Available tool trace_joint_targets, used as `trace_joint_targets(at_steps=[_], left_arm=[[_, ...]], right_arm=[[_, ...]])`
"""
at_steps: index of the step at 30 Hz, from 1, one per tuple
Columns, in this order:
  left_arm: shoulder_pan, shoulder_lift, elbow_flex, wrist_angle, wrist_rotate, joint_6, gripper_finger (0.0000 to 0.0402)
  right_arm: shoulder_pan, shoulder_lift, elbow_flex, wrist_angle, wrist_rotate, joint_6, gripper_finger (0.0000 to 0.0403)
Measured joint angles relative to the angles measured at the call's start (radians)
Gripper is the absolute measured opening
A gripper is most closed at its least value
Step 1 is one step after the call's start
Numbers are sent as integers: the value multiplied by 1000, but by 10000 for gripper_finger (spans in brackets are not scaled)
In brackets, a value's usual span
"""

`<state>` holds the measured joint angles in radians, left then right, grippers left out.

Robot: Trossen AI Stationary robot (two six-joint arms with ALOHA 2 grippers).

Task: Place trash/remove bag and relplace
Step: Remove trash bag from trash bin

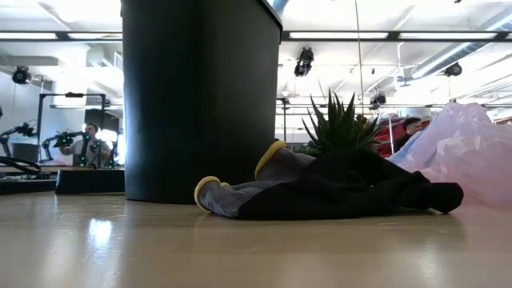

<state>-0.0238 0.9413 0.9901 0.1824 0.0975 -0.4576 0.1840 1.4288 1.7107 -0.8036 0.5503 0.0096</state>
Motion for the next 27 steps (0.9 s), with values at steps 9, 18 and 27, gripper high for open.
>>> trace_joint_targets(at_steps=[9,18,27], left_arm=[[0,0,0,24,0,0,97],[0,-2,0,79,0,0,97],[0,1,0,79,0,0,97]], right_arm=[[15,-15,-100,-70,1,226,135],[17,-15,-193,172,225,149,134],[17,-16,-160,217,247,68,115]])
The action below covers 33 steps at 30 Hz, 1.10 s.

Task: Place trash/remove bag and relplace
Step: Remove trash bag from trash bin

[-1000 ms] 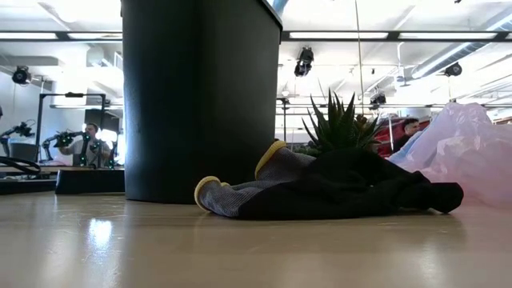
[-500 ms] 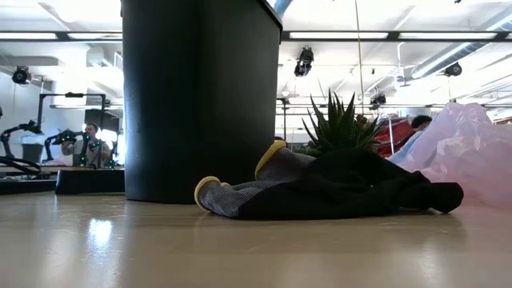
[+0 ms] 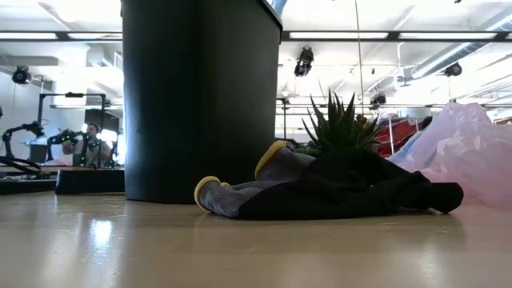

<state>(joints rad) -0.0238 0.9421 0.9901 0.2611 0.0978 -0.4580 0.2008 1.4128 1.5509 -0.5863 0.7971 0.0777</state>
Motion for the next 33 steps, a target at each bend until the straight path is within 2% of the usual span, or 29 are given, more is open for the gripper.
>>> trace_joint_targets(at_steps=[12,18,24,33], left_arm=[[-9,0,0,0,0,0,97],[-10,0,0,0,0,-4,97],[-23,0,0,0,0,-7,97],[-46,-1,0,0,0,-15,97]], right_arm=[[-7,4,-38,-73,1,158,141],[-7,5,-48,13,61,130,152],[-28,5,-48,177,66,-22,149],[-46,11,-78,180,58,21,140]])
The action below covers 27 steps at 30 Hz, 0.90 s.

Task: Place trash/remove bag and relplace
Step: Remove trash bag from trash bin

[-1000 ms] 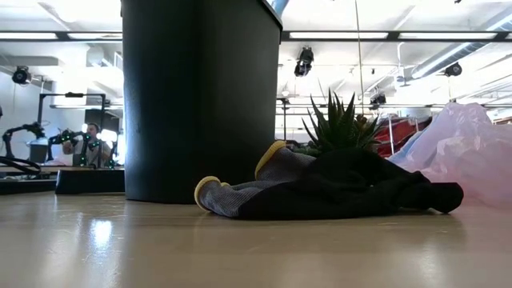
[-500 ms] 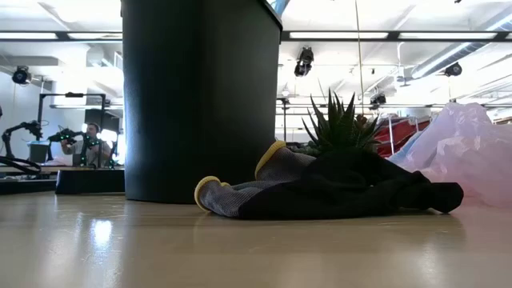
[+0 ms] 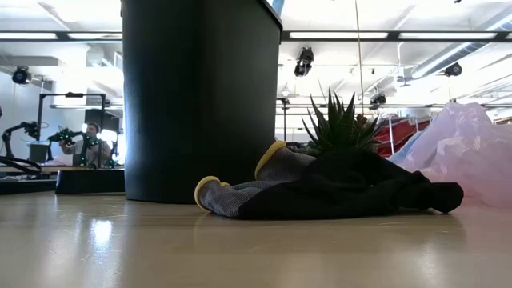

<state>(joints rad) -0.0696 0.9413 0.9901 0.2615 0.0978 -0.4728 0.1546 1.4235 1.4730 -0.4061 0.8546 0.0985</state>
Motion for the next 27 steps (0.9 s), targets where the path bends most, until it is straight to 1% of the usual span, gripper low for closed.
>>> trace_joint_targets(at_steps=[3,7,11,16,19,23,27], left_arm=[[-3,0,0,0,0,0,97],[-5,1,0,0,0,0,97],[-6,1,0,1,0,-5,97],[-6,1,0,2,0,-8,97],[-6,1,0,21,0,-16,97],[-6,-1,0,122,0,-26,97],[-6,-9,0,211,-1,9,97]], right_arm=[[-5,17,-15,-2,-23,34,144],[-8,39,-15,68,-24,37,152],[-7,49,-15,188,-25,-34,156],[-7,45,-15,380,-24,-161,149],[-7,47,-14,412,-28,-197,144],[-7,51,-14,433,-121,-203,140],[-7,50,10,578,-211,-220,144]])
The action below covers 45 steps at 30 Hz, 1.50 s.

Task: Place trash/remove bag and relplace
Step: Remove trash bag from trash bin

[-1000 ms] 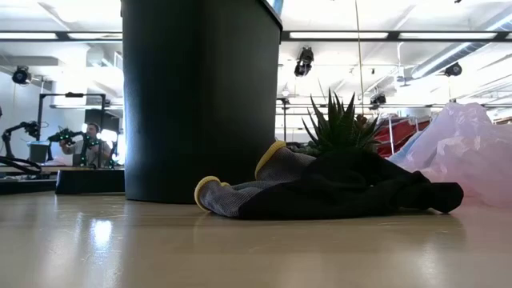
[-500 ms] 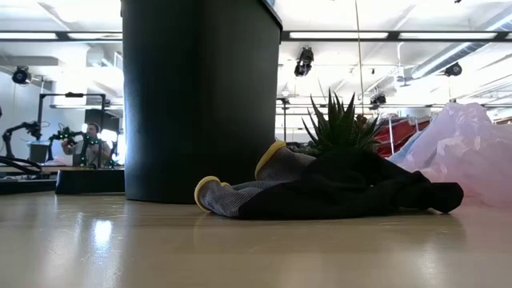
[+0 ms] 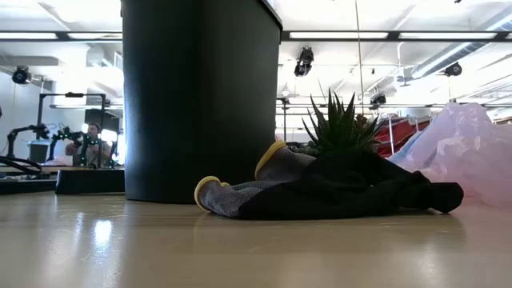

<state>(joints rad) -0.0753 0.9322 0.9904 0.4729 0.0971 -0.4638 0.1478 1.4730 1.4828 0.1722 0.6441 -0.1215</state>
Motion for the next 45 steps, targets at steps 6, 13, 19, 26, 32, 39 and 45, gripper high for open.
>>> trace_joint_targets(at_steps=[6,13,19,26,32,39,45], left_arm=[[0,-2,0,4,-32,24,97],[0,7,0,270,-73,-33,97],[0,-3,0,241,-78,49,97],[-18,98,-43,141,-80,-80,97],[-17,154,6,385,-34,-112,97],[-14,136,185,338,26,40,97],[-30,160,215,74,48,49,97]], right_arm=[[0,-6,66,119,-199,19,159],[0,21,67,-56,-207,112,164],[5,70,80,4,-209,113,161],[2,60,189,126,-206,-2,167],[2,59,212,2,-207,35,158],[13,143,195,-107,-211,152,154],[14,179,324,-69,-210,34,166]])
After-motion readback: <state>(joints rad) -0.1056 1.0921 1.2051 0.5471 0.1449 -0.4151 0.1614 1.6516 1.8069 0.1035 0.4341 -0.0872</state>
